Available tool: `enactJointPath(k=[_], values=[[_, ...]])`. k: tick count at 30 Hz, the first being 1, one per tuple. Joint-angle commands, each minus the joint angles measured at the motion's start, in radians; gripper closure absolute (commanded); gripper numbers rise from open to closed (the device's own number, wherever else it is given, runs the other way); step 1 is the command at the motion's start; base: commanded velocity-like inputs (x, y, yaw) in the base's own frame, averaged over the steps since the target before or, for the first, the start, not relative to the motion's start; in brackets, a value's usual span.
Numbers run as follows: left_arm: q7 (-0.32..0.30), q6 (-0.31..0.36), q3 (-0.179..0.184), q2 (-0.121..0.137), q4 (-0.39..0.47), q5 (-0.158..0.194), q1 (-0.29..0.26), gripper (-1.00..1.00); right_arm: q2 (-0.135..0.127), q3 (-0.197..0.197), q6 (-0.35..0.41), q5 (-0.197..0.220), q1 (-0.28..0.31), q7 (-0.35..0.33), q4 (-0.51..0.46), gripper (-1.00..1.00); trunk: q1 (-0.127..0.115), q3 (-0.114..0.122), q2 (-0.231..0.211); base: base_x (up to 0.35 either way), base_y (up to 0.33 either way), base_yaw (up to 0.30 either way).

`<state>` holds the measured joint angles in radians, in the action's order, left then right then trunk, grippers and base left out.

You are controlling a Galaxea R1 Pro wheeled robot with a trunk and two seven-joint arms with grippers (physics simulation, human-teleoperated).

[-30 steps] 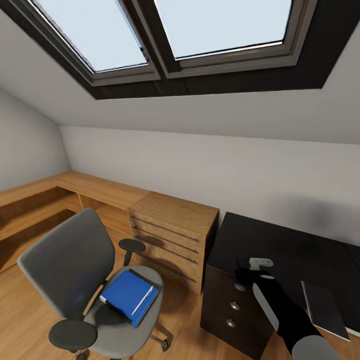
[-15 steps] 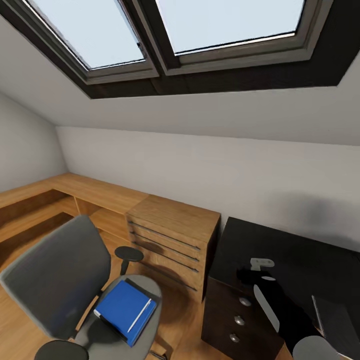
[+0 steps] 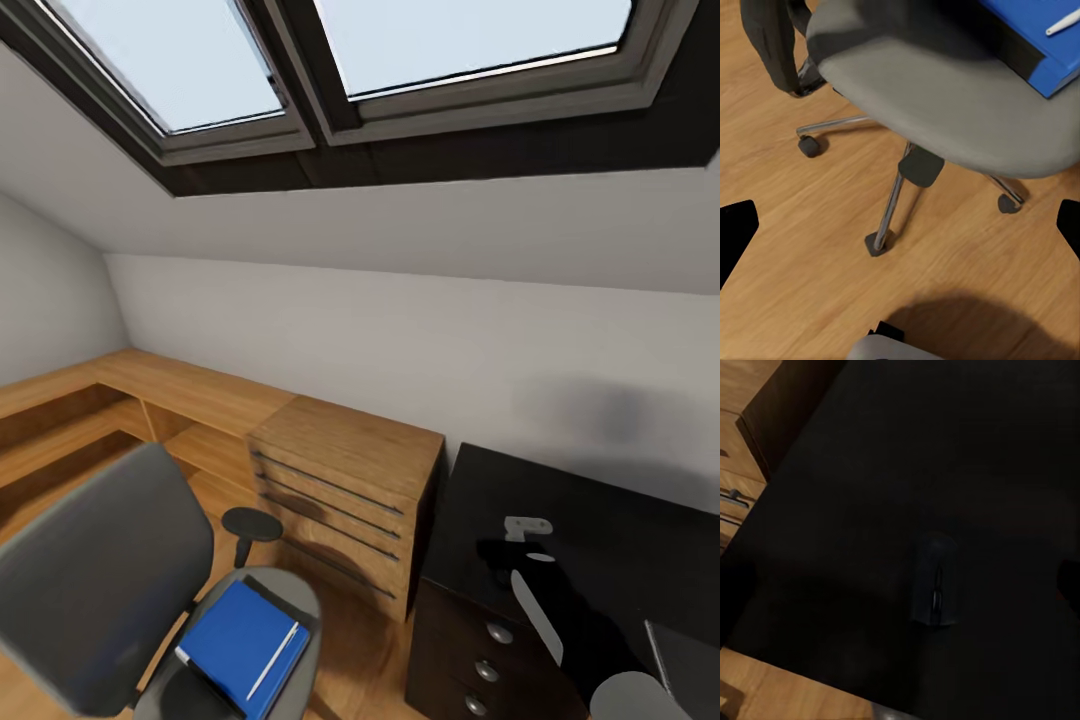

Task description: In the bedroom, organize the workspace by keeping the computer under the desk, ensuring the monitor is on the desk, placing the keyboard on the desk next to the monitor, placing the mouse on the desk next to the keyboard, moving the folder from the swivel chair onto the desk next to the mouse, stacking the notebook on top of the folder with the pen on top of the notebook, and positioning the swivel chair next to the desk.

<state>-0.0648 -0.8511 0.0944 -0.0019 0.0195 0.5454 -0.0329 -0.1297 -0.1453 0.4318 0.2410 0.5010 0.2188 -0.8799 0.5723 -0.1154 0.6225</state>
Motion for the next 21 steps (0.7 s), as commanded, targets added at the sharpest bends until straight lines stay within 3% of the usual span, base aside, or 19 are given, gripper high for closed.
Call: enactJointPath(k=[1, 21], values=[[-0.006, -0.003, 0.007, 0.000, -0.001, 0.011, -0.001, -1.00, -0.002, -0.005, 0.003, 0.011, 0.001, 0.010, -0.002, -1.00, 0.000, -0.002, 0.002, 0.045, -0.025, 0.000], [-0.004, -0.003, 0.006, 0.002, -0.001, 0.012, -0.001, -1.00, -0.009, -0.004, 0.012, 0.011, 0.002, 0.018, 0.043, -1.00, 0.000, -0.002, 0.002, 0.053, -0.046, 0.000]])
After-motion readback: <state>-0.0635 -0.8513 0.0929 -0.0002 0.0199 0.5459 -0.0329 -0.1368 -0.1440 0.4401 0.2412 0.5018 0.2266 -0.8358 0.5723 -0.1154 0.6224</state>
